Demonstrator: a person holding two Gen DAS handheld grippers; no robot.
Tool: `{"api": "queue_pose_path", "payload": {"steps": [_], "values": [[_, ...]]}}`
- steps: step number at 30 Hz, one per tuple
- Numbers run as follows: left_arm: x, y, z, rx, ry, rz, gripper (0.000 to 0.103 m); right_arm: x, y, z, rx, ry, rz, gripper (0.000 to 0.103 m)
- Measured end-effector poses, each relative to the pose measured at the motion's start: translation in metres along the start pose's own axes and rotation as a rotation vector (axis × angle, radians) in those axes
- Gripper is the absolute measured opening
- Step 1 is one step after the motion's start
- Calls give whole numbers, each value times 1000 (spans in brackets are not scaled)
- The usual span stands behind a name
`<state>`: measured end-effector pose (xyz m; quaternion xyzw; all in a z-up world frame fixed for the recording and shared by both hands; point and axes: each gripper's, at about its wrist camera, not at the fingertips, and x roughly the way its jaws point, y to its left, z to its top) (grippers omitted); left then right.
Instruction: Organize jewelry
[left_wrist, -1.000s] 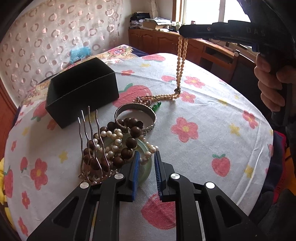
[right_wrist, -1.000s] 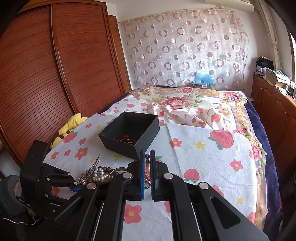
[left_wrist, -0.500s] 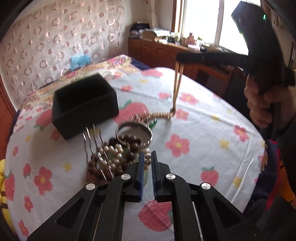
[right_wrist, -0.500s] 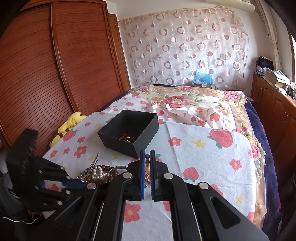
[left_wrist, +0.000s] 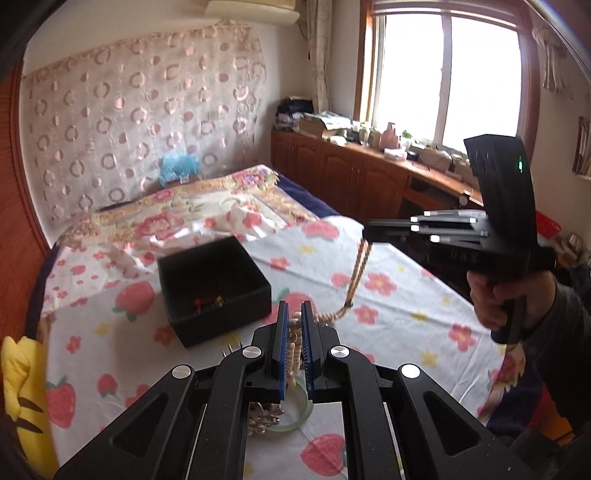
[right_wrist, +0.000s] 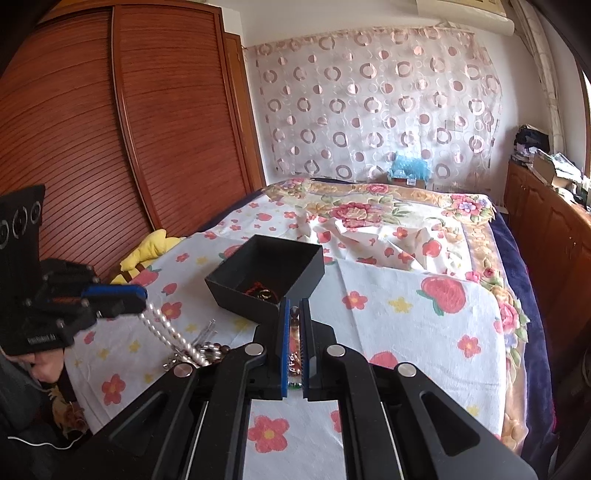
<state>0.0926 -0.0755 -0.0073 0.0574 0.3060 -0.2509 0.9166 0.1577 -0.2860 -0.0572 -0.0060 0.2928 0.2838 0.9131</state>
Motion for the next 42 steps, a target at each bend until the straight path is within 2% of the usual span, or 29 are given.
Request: {"api": "queue_pose_path", "payload": {"steps": [7, 16, 28, 37, 42], "values": [[-23, 3, 23, -6, -64, -1, 6, -9, 6, 7, -20, -15, 5, 6], [-42, 7, 47, 5, -126, 33, 6, -15, 17, 23, -40, -42, 19, 6], [-53, 29, 80, -16, -188, 86, 6, -30, 34, 75, -90, -127, 34, 6], [-39, 52, 102, -27, -183, 133, 6, -26, 39, 112, -107, -159, 43, 6], [-34, 63, 106, -38, -181, 144, 6, -39, 41, 121, -104, -196, 57, 6]]}}
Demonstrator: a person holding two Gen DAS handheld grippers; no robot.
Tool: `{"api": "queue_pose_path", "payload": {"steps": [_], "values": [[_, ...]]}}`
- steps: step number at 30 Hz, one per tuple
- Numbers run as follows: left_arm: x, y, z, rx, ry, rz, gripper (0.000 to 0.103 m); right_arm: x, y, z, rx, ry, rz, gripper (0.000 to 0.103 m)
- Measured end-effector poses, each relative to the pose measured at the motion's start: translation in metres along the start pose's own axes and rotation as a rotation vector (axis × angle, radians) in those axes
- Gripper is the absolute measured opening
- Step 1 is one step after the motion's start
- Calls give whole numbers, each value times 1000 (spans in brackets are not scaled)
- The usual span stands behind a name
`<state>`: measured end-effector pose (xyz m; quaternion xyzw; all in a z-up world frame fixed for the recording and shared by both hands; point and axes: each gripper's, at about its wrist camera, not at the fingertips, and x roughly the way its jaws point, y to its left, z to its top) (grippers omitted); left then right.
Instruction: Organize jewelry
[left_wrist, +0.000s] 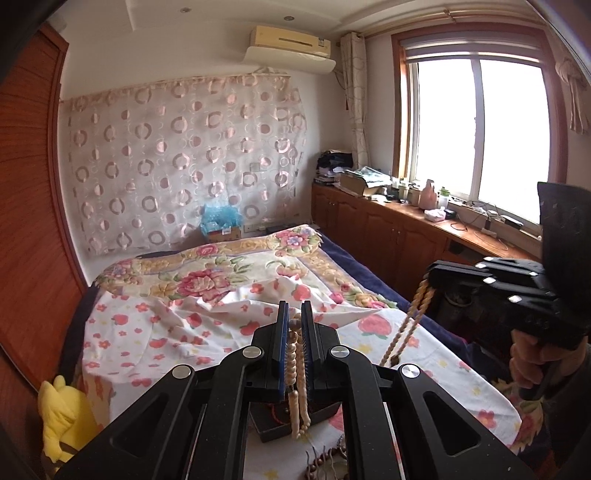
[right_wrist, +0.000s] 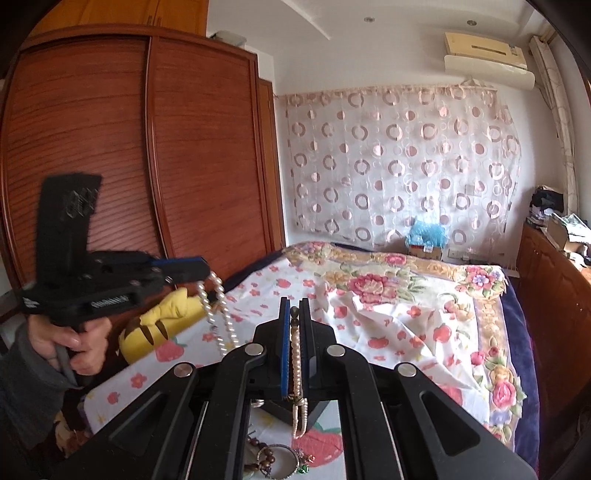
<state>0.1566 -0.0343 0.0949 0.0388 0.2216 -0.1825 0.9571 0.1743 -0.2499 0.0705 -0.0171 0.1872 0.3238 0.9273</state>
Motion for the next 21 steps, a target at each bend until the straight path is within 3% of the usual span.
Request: {"api": "queue_pose_path", "payload": {"steps": [14, 21], "values": [[18, 11, 18, -4, -11, 30, 6, 4, 12, 13, -38, 5, -4, 6], [40, 27, 12, -50, 9, 29, 6, 21, 7, 18, -30, 4, -11, 6]]}}
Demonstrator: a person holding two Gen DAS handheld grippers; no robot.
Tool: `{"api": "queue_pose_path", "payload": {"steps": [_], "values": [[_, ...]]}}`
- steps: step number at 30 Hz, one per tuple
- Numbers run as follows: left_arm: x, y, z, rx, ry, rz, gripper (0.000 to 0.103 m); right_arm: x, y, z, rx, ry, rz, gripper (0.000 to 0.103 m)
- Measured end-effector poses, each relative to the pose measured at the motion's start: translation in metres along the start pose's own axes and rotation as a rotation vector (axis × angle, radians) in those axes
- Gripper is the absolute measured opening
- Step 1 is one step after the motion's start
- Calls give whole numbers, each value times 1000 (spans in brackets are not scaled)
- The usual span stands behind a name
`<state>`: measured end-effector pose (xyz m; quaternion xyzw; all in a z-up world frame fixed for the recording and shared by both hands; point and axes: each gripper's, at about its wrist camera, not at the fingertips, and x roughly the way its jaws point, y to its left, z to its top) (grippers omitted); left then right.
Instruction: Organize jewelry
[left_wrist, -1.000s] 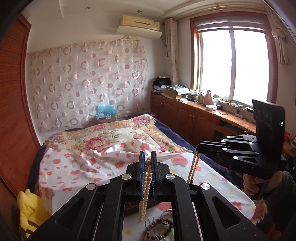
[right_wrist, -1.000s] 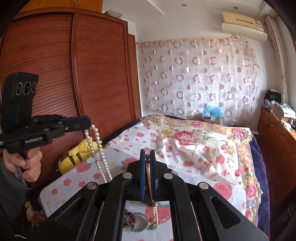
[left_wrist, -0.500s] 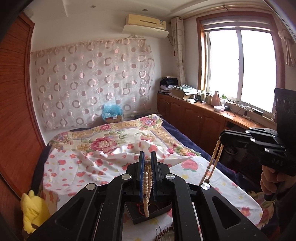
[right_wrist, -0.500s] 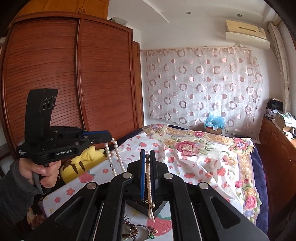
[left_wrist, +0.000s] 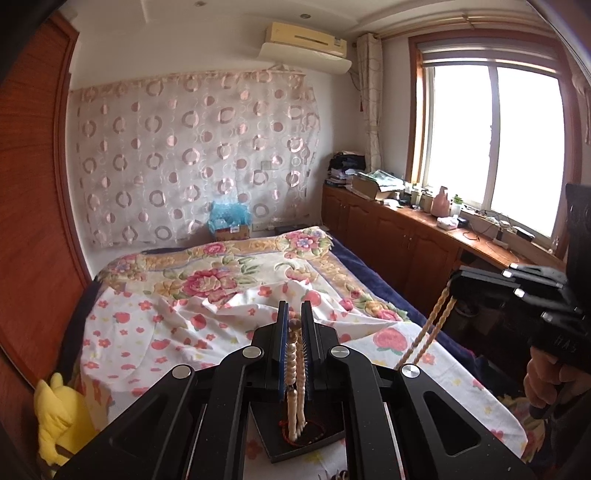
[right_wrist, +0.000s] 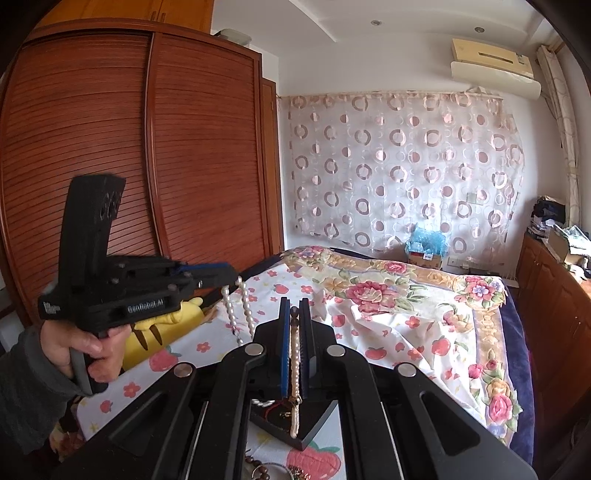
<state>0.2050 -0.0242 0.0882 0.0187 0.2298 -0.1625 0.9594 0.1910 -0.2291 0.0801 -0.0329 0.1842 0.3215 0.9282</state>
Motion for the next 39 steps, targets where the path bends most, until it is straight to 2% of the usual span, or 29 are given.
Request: {"api": "queue_pose_path", "payload": {"steps": [15, 20, 25, 28, 29, 30, 33, 35, 39], "values": [[54, 19, -78, -50, 166, 2, 6, 77, -16, 17, -12, 71, -37, 6], [59, 21, -87, -59, 181, -5, 6, 101, -18, 16, -6, 102, -48, 6], [60, 21, -92, -52, 198, 23, 7, 138, -25, 1, 15, 193, -59, 6], [58, 22, -94, -62, 202, 16, 18, 155, -29, -13, 46, 240, -49, 6], [56, 22, -95, -63, 200, 20, 28, 158, -29, -17, 49, 249, -47, 6], [54, 22, -97, -63, 196, 22, 33, 160, -28, -22, 49, 258, -51, 6], [51, 21, -99, -63, 202, 23, 35, 164, -27, -34, 46, 282, -51, 6], [45, 19, -106, -58, 199, 30, 42, 164, -25, -40, 44, 290, -48, 6], [34, 15, -122, -57, 209, 25, 46, 159, -23, -46, 36, 292, -56, 13]]}}
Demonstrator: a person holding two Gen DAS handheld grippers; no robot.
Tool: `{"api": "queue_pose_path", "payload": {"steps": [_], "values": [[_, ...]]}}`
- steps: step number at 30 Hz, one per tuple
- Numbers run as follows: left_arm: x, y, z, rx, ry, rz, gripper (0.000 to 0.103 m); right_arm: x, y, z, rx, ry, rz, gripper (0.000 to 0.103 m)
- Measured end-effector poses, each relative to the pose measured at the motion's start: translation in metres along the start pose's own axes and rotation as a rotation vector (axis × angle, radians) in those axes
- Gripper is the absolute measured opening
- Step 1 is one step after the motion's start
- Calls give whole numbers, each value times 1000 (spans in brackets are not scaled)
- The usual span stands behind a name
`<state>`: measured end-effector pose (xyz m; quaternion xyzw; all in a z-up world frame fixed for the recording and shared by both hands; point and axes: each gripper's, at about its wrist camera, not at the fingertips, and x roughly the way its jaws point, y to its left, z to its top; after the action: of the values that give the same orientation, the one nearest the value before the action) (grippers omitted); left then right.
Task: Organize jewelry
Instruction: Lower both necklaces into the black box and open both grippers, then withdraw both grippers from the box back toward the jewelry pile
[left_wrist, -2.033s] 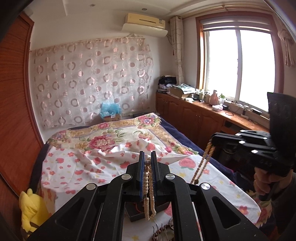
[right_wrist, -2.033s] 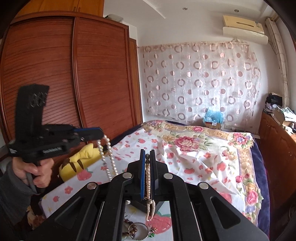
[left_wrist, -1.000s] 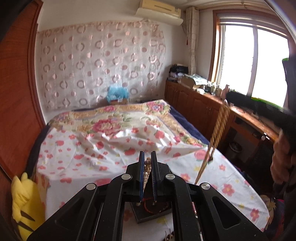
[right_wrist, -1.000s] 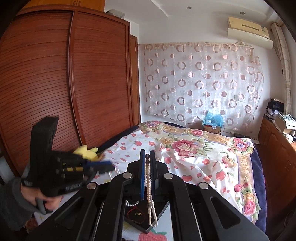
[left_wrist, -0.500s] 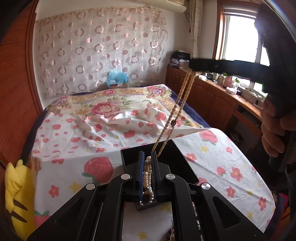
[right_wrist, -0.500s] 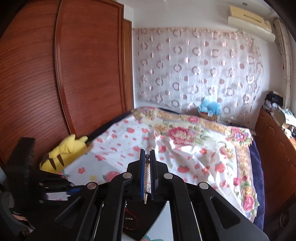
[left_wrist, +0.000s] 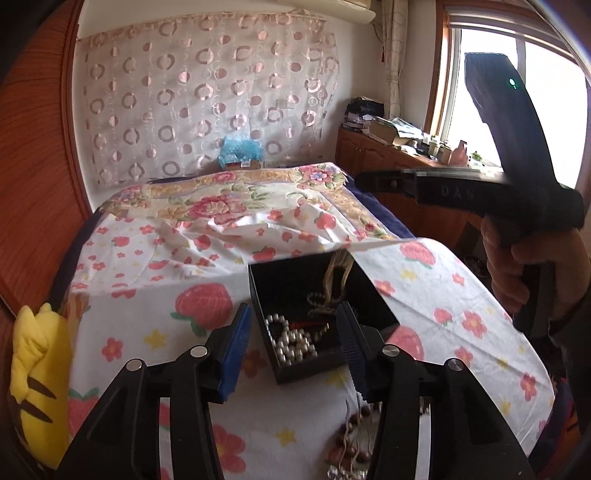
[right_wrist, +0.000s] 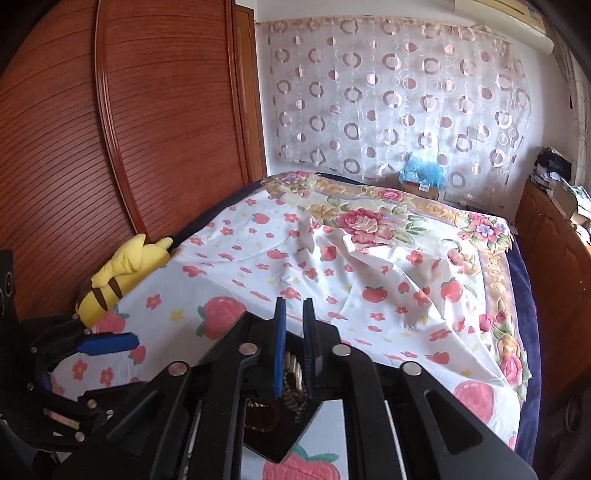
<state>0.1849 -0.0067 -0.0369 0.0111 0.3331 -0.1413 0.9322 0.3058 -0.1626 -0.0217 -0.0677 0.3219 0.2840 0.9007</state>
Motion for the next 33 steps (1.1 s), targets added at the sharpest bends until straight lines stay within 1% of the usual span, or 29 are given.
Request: {"api": "queue_pose_path", "payload": {"steps": [1, 3, 5, 7, 11, 13, 14, 15, 16, 18, 21, 24, 28, 33], "values": [[-1, 0, -3, 0, 3, 2, 47, -1, 1, -2, -2, 0, 0, 14], [-4, -2, -11, 1, 8, 2, 53, -7, 2, -10, -1, 1, 10, 14], [-9, -3, -21, 2, 9, 5, 56, -13, 5, -19, -7, 0, 11, 14], [-13, -4, -30, 0, 10, 4, 61, -20, 9, -34, -16, 7, 12, 14], [-18, -5, -42, -1, 14, 7, 75, -32, 16, -68, -18, 24, 30, 14], [-19, -4, -49, -10, 17, 6, 77, -37, 18, -87, -19, 39, 33, 14], [-19, -5, -52, -12, 24, 10, 79, -38, 18, -95, -17, 47, 40, 14], [-18, -6, -55, -13, 27, 15, 84, -40, 19, -104, -15, 58, 45, 14], [-19, -6, -59, -15, 29, 21, 85, -41, 20, -111, -13, 66, 47, 14], [-21, -9, -68, -14, 29, 21, 86, -43, 21, -130, -9, 94, 60, 14], [-21, -13, -81, -17, 50, 4, 86, -41, 22, -153, -5, 138, 69, 14], [-19, -15, -89, -21, 71, -7, 86, -38, 23, -168, 14, 175, 87, 14], [-18, -20, -100, -22, 87, -12, 86, -30, 26, -178, 14, 210, 93, 14], [-17, -22, -107, -20, 101, -17, 86, -24, 27, -180, 15, 227, 86, 14]]}}
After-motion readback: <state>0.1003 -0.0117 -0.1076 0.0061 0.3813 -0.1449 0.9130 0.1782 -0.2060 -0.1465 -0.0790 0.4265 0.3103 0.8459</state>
